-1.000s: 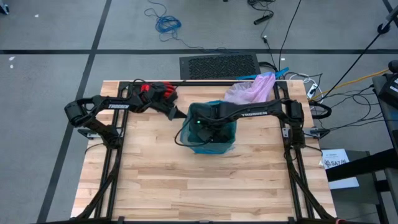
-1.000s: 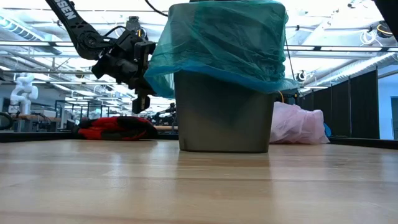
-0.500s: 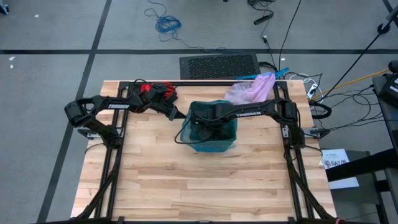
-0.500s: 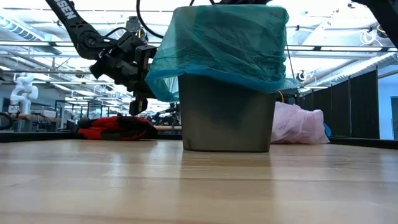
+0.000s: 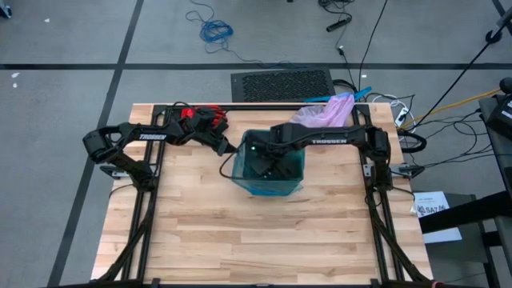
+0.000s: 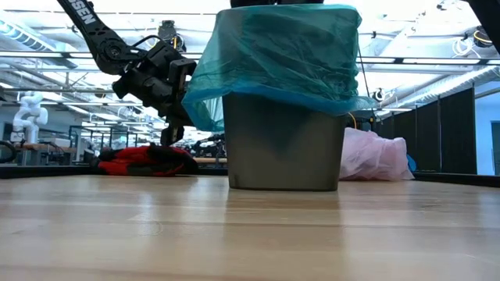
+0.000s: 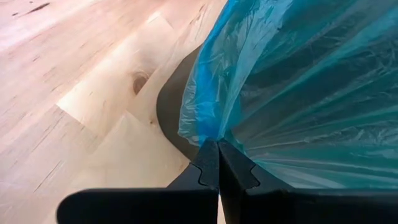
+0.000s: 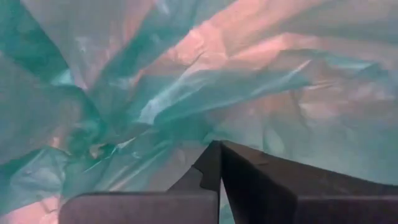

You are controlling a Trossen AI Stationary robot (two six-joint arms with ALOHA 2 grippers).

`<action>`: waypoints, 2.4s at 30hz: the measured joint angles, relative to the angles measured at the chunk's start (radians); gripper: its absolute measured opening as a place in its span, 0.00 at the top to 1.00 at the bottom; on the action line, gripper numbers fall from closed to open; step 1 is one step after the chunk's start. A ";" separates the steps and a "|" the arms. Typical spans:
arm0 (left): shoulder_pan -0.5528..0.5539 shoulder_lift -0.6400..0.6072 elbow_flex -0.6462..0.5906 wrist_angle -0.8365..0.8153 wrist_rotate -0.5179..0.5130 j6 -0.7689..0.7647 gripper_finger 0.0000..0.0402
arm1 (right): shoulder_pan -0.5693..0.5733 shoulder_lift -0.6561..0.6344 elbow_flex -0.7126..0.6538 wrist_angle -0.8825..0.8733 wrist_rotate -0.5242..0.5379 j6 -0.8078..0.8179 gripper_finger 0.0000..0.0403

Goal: Place trash/remove bag and relplace
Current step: Insert the new blue trash bag into the trash bin

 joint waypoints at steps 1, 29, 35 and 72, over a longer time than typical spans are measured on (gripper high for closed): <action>0.000 0.000 0.000 0.000 -0.003 0.002 1.00 | 0.000 0.000 0.014 -0.011 0.000 0.010 1.00; 0.000 0.000 0.000 0.006 -0.022 -0.002 1.00 | -0.009 -0.003 0.475 -0.315 -0.059 1.252 1.00; 0.000 0.000 0.000 0.007 -0.022 0.031 1.00 | 0.031 0.012 0.472 -0.325 0.008 1.471 1.00; 0.000 0.000 0.000 0.006 -0.026 0.057 1.00 | -0.002 0.013 -0.206 0.144 0.133 1.640 1.00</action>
